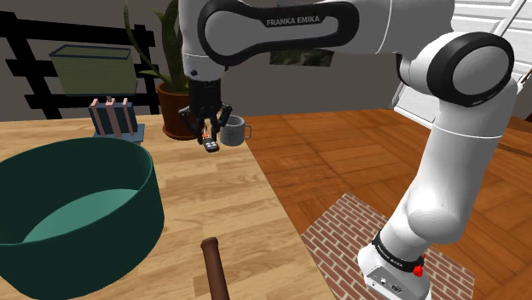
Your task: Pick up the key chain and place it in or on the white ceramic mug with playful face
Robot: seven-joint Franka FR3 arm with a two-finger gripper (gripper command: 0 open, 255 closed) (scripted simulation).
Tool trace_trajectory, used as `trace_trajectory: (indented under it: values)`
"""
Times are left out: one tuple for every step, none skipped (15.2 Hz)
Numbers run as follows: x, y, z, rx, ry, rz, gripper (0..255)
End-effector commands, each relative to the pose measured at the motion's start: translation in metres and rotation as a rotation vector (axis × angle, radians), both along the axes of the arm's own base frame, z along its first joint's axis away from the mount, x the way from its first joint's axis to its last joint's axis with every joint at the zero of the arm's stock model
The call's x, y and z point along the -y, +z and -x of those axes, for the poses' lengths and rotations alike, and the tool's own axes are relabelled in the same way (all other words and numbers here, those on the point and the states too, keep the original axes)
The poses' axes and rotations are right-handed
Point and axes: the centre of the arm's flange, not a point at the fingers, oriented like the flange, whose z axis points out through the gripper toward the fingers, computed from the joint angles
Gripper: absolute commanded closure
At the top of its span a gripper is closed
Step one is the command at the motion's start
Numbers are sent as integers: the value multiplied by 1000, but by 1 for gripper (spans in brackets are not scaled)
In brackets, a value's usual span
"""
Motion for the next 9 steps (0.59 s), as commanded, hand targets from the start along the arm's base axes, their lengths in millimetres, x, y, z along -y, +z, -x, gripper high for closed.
trace_trajectory:
  values:
    - [20, -1, -15, 0, 1, 0, 255]
    - [31, -1, -23, 0, 1, 0, 255]
    - [41, 0, -31, 0, 1, 0, 255]
    - [52, 0, -38, 0, 1, 0, 255]
    - [63, 1, -46, 0, 1, 0, 255]
    - [74, 1, -54, 0, 1, 0, 255]
    - [85, 2, -61, 0, 1, 0, 255]
    - [95, 2, -69, 0, 1, 0, 255]
    - [106, 3, -76, 0, 1, 0, 255]
